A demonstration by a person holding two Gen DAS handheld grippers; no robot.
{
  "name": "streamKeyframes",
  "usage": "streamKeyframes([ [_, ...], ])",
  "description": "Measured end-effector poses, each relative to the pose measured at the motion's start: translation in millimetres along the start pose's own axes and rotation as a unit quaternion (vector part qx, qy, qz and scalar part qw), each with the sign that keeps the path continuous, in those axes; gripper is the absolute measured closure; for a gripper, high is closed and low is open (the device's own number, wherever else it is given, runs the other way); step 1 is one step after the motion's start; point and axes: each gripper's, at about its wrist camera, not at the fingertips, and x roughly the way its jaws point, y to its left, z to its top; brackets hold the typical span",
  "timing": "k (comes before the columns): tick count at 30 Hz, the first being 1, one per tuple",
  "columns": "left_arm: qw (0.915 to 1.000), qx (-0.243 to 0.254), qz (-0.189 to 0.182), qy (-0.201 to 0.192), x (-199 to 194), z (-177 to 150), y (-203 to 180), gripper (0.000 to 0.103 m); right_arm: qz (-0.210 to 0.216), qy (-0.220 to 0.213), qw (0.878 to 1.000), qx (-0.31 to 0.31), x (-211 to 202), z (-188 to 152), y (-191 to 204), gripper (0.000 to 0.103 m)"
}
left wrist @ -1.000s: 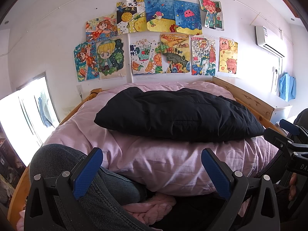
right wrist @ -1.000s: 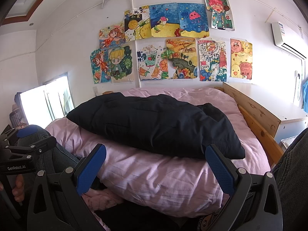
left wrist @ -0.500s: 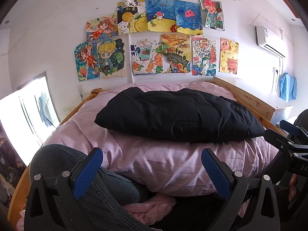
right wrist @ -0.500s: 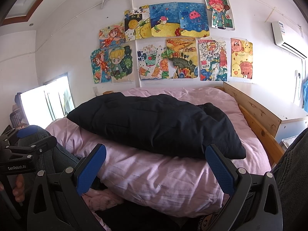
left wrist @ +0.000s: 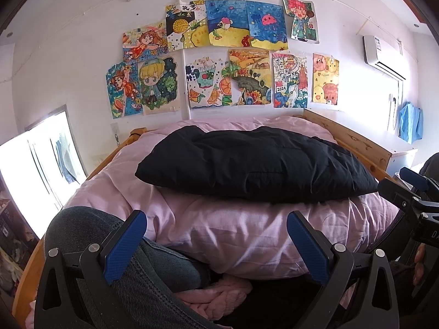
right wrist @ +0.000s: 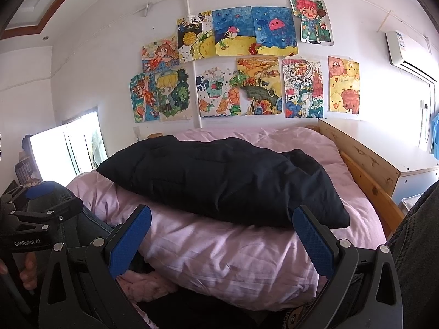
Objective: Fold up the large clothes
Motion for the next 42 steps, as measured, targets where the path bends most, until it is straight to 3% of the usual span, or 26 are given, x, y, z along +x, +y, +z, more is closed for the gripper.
streamKeyframes([
  [42,1.0000,0.005,0.007,0.000,5.5,1.5,29.5,0.000,-0.003,-0.002,1.000,0.003,-0.3,-1.0,6.1,0.001],
])
